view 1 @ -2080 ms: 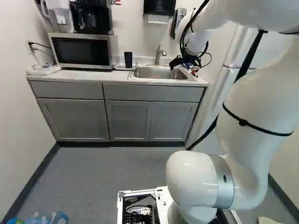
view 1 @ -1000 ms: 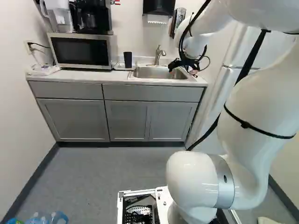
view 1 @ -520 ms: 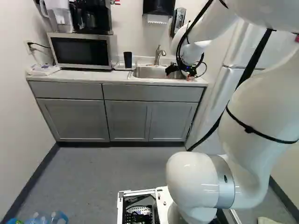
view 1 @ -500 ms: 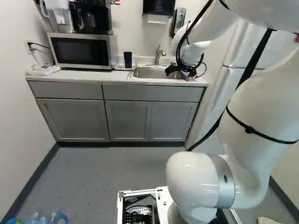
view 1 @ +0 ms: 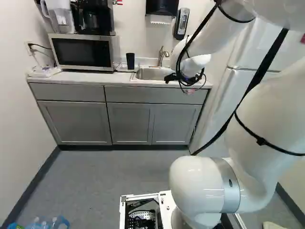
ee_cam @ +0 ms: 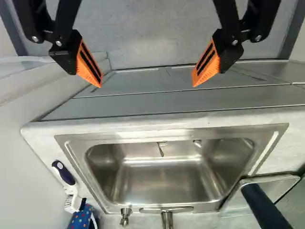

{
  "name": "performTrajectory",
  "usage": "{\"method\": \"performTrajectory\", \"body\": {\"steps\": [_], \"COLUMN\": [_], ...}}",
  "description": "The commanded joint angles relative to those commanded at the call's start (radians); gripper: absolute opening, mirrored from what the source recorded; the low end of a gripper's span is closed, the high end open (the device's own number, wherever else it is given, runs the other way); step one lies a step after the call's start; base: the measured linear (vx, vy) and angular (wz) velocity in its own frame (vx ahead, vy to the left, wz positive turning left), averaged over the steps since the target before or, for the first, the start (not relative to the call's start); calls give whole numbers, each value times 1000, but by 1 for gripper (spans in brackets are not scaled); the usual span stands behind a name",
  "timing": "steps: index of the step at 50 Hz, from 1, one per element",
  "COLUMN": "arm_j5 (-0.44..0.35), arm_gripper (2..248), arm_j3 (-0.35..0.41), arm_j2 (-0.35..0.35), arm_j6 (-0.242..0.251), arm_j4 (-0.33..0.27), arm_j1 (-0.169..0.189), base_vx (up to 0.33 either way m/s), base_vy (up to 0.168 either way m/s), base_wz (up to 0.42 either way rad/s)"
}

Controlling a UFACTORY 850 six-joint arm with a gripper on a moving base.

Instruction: Rinse the cup and place it in the tray

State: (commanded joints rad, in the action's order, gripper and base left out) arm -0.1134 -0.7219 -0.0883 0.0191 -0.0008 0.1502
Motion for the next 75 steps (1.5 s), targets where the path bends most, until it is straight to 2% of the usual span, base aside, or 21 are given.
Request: {"method": "performTrajectory", "body": {"steps": [39, 57, 75], "arm_j5": [-412, -553, -657], "arm_gripper": [247, 247, 247], "arm_j3": [345, 462, 549], "arm_j2": [-104, -139, -165], "arm_j6": [-10, -14, -17], "arm_j4": [0, 1, 1], "arm_j1": [-82, -109, -130], "base_vx": [0, 0, 0], "base_vy": [0, 0, 0], "base_wz": [0, 0, 0]}}
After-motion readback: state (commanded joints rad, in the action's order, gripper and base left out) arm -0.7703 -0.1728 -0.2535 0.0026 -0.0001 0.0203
